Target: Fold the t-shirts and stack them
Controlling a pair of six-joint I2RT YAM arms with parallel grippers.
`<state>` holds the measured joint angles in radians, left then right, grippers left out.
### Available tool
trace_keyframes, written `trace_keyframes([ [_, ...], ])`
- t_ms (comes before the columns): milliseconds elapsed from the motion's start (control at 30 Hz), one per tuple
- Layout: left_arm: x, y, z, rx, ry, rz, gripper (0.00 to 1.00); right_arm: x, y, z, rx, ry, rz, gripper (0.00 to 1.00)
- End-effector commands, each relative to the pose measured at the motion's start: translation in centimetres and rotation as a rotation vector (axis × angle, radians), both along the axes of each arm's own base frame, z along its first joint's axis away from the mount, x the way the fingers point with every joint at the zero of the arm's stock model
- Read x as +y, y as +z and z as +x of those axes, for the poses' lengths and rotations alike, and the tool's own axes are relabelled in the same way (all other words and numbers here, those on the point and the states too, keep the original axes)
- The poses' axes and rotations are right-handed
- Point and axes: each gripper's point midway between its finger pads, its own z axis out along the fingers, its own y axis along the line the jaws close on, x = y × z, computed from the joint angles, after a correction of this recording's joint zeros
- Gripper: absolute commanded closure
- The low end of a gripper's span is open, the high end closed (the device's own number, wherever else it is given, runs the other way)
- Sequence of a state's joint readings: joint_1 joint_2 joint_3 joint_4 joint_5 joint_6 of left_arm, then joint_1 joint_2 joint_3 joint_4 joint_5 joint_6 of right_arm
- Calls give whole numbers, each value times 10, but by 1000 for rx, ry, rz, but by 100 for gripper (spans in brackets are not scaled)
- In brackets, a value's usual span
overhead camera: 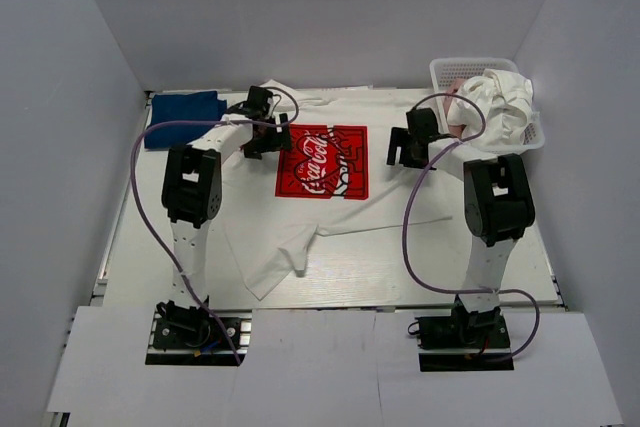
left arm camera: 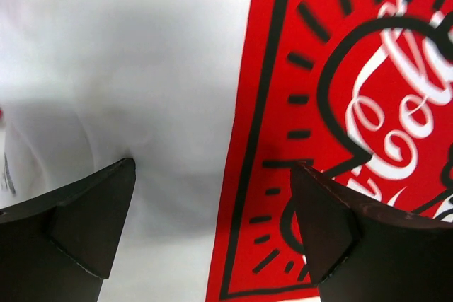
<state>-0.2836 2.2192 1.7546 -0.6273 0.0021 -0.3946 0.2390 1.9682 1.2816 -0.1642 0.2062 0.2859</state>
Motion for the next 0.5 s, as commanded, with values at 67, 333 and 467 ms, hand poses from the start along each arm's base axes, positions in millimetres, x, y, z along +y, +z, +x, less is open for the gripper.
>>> trace_keyframes([
  [67, -12, 53, 20, -112, -77, -70, 0, 28, 76, -1, -157, 213, -6, 10],
  [333, 15, 119, -46, -215, 24, -92, 0, 166, 159, -109, -308, 735, 291, 10],
  [467, 55, 144, -102, -278, 177, -33, 0, 247, 152, -189, -237, 1018, 449, 10],
])
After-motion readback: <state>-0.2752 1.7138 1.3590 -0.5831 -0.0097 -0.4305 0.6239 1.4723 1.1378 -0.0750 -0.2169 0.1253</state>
